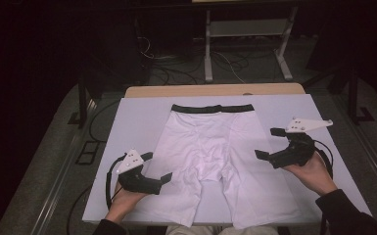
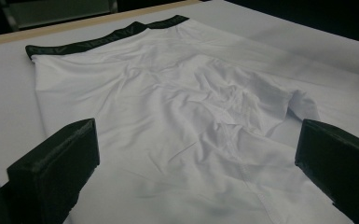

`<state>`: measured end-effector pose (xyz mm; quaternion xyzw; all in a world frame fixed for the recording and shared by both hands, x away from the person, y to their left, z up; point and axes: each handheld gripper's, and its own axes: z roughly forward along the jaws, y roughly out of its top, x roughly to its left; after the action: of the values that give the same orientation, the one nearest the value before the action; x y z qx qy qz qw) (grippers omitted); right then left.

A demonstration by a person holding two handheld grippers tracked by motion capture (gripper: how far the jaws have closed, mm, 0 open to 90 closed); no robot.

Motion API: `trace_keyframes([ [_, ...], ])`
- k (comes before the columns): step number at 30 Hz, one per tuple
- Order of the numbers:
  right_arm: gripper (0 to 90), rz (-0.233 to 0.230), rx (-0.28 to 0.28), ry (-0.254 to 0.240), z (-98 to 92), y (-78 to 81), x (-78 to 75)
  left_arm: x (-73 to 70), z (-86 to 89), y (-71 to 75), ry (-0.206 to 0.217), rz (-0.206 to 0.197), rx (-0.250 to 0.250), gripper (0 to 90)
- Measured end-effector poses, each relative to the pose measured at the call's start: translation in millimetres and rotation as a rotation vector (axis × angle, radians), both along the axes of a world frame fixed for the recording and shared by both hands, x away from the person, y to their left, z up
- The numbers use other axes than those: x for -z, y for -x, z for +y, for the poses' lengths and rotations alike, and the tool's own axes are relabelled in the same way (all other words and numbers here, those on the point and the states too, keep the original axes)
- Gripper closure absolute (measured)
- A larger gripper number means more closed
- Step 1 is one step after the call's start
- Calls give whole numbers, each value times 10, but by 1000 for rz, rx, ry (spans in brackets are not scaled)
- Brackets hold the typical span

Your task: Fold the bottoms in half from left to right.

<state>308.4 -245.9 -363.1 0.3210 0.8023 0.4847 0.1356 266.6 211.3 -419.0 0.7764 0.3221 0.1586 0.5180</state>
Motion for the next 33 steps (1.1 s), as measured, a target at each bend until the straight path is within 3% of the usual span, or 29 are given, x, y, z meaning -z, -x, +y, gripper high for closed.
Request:
trace_keyframes([
  [20,0,-20,-71,9,350,-261,-199,-7,6,3,5,-4,2,0],
  [33,0,-17,-100,40,539,-367,-195,-8,2,5,8,-3,6,0],
])
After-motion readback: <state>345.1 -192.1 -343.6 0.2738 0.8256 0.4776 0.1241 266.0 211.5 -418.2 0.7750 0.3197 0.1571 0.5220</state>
